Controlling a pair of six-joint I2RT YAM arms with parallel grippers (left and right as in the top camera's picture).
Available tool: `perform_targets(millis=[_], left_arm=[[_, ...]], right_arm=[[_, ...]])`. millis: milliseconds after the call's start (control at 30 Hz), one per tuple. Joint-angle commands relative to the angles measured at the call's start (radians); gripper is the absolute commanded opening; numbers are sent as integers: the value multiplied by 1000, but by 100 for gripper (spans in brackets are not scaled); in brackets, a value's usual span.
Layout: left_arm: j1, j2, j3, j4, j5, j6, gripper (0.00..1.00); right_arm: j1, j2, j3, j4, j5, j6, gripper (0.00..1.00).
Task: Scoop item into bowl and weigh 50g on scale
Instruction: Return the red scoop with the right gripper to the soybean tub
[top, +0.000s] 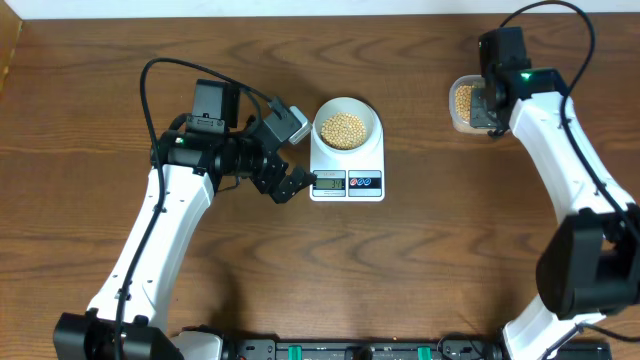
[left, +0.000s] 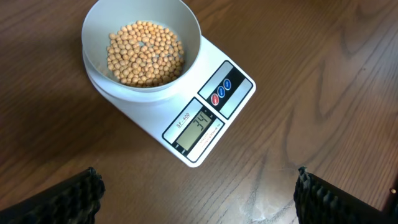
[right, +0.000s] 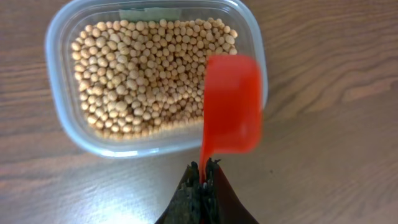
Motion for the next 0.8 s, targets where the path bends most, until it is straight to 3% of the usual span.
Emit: perform_targets(millis=[0, 367, 767], left_arm=[[-2, 0, -9, -2, -5, 14, 100], [-2, 0, -9, -2, -5, 14, 100], [-2, 0, -9, -2, -5, 14, 100]], right_arm=[[-4, 57, 0, 19, -5, 18, 1], [-40, 72, 0, 99, -130, 18, 1], [-173, 72, 0, 110, -535, -64, 1]])
